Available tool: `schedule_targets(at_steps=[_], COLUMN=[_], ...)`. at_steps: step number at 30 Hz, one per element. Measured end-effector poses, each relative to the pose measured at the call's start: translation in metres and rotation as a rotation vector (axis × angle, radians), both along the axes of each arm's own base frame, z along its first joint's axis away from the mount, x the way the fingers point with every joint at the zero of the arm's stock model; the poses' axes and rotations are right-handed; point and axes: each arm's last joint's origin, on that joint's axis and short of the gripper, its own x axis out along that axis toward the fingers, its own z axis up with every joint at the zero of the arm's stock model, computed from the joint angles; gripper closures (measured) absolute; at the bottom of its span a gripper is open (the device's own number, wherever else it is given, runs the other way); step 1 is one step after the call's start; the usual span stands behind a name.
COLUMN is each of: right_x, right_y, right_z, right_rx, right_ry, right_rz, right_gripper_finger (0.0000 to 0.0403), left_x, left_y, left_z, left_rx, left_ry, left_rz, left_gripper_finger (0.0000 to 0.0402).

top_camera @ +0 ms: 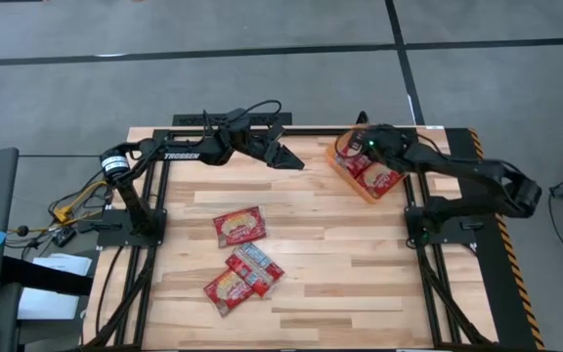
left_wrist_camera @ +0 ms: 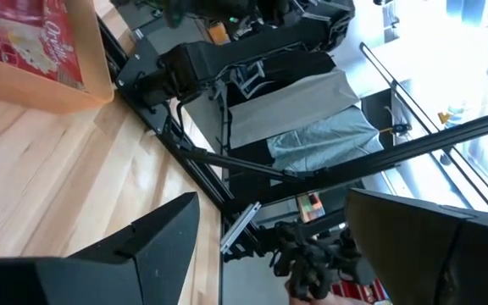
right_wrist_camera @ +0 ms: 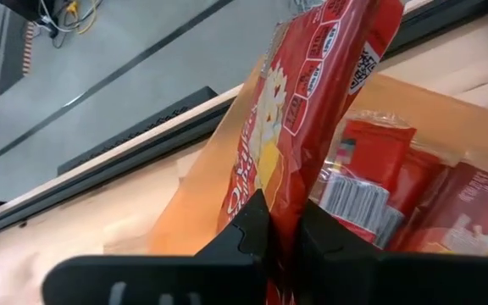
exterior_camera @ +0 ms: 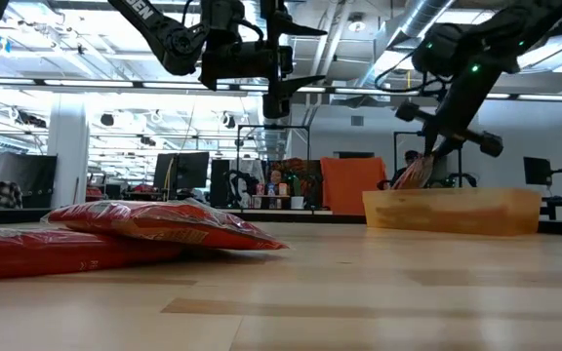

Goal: Sort popcorn bags into baskets
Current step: Put the red popcorn bag into the orange bin

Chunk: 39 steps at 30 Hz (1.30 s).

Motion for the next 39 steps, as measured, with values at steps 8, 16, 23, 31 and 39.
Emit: schedule_targets(at_steps=[8, 16, 23, 31, 39], right_x=[0.001, -0.004, -0.018, -0.013, -0.002], right_y=[-0.008, -0.010, -0.003, 0.017, 0.028], right_z=[-0.010, -0.005, 0.006, 0.017, 0.012], right_rx=[0.045, 0.010, 0.008, -0.024, 0.009], right_ry=[0.030, 0.094, 0.143, 0.109, 0.127], right_rz=[0.007, 0.083, 0.148, 0.295, 0.395], right_gripper_finger=[0.0317, 0.0192, 0.0141, 0.0164, 0.0190], left_x=[0.000, 0.000, -0.001, -0.003, -0.022], left_y=[0.000, -0.001, -0.002, -0.002, -0.011], left_z=[0.000, -0.004, -0.017, -0.032, -0.070], left_rx=[0.000, 0.001, 0.014, 0.052, 0.168], left_ry=[0.003, 0.035, 0.133, 0.247, 0.573], left_rz=[-0.004, -0.019, -0.055, -0.040, -0.105], left_gripper_finger=[0.0119, 0.0119, 0.0119, 0.0119, 0.0119])
